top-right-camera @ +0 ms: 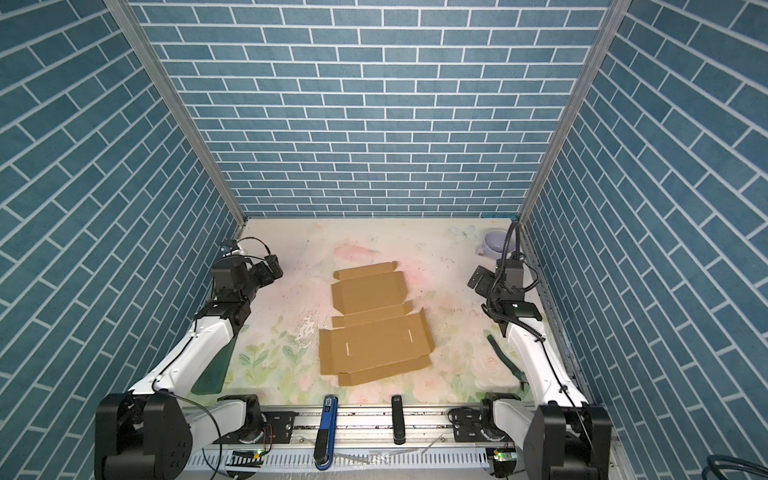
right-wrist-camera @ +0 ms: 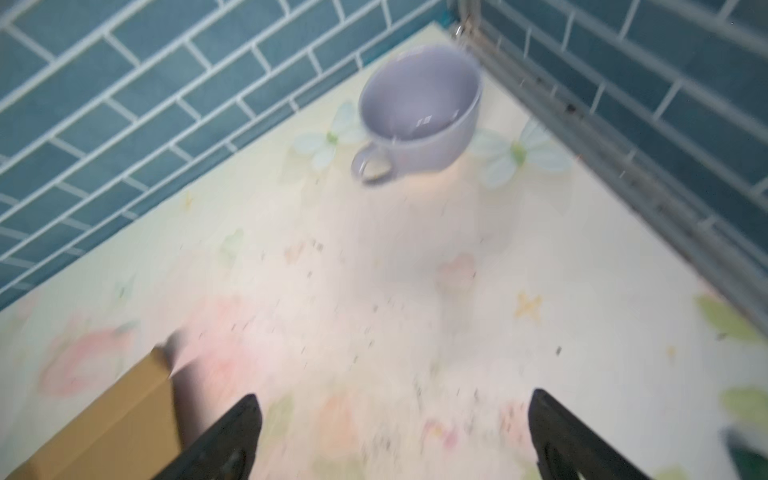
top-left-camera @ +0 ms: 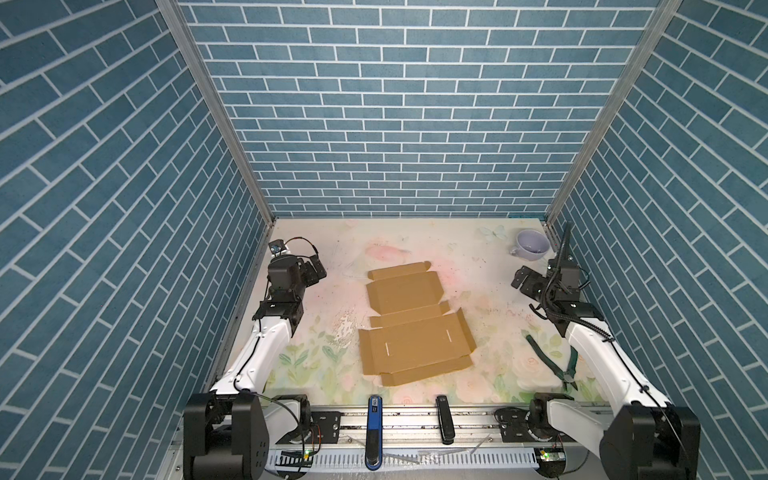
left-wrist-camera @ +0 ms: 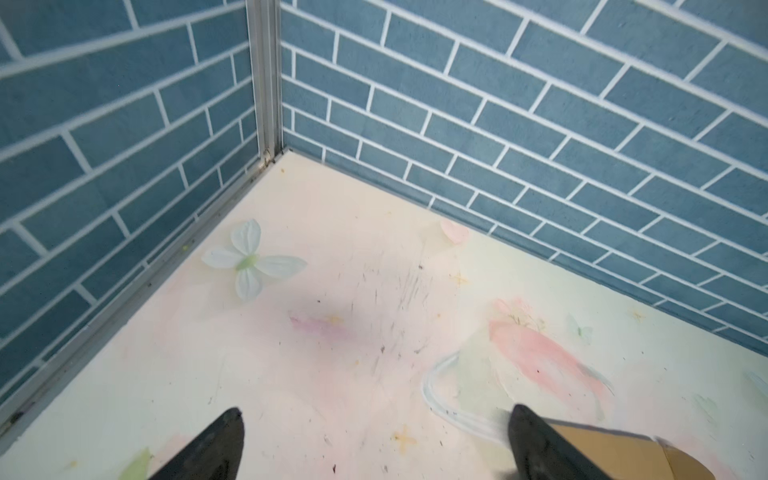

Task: Fold the paper box
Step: 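Reach both grippers toward the flat cardboard blank's side panels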

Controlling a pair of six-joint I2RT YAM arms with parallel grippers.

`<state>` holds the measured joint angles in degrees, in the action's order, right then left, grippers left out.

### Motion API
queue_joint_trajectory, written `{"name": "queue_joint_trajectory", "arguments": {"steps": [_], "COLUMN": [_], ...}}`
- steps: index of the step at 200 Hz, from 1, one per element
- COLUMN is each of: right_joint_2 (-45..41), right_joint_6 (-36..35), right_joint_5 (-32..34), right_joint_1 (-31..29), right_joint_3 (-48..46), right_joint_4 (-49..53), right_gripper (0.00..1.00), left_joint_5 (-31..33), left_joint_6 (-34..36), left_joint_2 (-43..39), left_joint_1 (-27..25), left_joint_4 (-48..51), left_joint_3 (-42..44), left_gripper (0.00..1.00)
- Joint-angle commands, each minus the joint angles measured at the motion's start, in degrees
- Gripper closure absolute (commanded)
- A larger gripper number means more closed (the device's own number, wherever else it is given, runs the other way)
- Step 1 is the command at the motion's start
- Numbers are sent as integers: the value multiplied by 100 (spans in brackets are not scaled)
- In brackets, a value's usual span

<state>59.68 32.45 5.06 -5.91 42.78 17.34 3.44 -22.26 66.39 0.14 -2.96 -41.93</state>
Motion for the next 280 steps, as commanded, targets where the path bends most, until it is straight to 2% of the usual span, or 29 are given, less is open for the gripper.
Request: {"name": "queue_joint_trajectory", "arguments": {"steps": [1,18,34,61,94,118,140,180,241,280], "right_joint_2": [-548,-938,-1261,-1628,-1522,-1106,-548,-97,-121,72], "right_joint_6": [1166,1803,2348,3158,3986,4515,4934,5700,6945,7320], "right_joint_5": [220,342,440,359,441,565,686,752,1190,1412], "right_joint_1": [-591,-1096,-1573,-2288,-3403,-4273,-4935,-5598,-6392,-6639], "right_joint_3": [70,90,53,-236,-681,-873,-926,-1234,-1467,-1657], "right_joint_4": [1752,2382,2923,3366,3138,2570,2155,1292,1313,1006], "right_gripper": [1,1,4,16,34,38,40,42,42,42], "left_joint_5": [-319,-586,-590,-535,-489,-464,-501,-616,-573,-514], "left_joint_6": [-186,-87,52,150,159,41,-37,-166,-208,-208], "left_joint_2": [21,75,127,390,713,1048,1431,1912,2488,2801], "left_joint_1": [-78,-227,-603,-1294,-2250,-2806,-3041,-3348,-3702,-3881], "left_joint_4": [1037,1435,1808,2426,2625,2626,2548,2297,2021,1916], "left_joint_3": [-506,-800,-1053,-1478,-1555,-1549,-1533,-1593,-1876,-1933], "left_gripper": [0,1,0,0,0,1,1,15,41,59]}}
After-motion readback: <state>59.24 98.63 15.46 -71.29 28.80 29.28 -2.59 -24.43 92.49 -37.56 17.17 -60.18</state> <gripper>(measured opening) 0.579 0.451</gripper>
